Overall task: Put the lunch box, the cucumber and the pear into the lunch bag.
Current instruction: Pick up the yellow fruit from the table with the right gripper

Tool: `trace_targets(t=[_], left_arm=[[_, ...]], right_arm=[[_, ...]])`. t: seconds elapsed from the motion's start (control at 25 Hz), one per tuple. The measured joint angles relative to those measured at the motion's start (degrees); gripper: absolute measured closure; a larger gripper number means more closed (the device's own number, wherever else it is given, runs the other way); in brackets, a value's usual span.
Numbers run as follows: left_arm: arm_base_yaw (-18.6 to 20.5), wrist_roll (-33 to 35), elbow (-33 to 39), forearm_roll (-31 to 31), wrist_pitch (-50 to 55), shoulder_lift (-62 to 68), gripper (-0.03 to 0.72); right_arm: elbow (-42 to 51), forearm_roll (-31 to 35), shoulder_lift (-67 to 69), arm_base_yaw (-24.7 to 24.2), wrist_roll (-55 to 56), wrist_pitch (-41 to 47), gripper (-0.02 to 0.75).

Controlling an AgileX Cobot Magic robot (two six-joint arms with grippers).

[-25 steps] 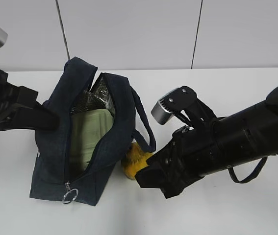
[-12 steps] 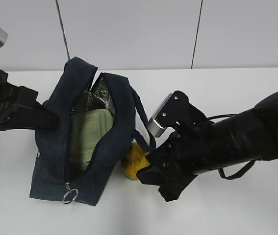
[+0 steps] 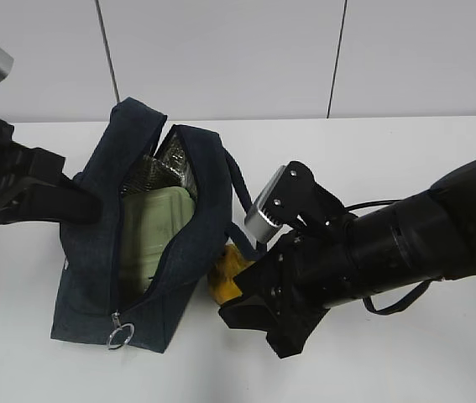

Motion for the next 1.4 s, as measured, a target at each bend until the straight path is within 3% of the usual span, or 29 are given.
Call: trace_targets(t=[0.2, 0.4, 0.52, 1.4], left_arm=[[0.00, 0.00, 0.00, 0.00, 0.00, 0.00, 0.703], [0.00, 0.00, 0.00, 0.00, 0.00, 0.00, 0.703], [0.00, 0.00, 0.00, 0.00, 0.00, 0.00, 0.703], [0.00, 0.00, 0.00, 1.51, -0.67, 0.00, 0.703]], right_arm=[[0.00, 1.50, 0.00, 0.00, -2.11, 0.05, 0.381], [0.00, 11.27, 0.00, 0.00, -13.26, -2.22, 0.381], [-0.24, 13.66, 0.64, 0.00, -19.06, -2.93, 0.380], [-7.86, 14.47, 8.70, 0.00, -22.13, -8.52, 0.272]])
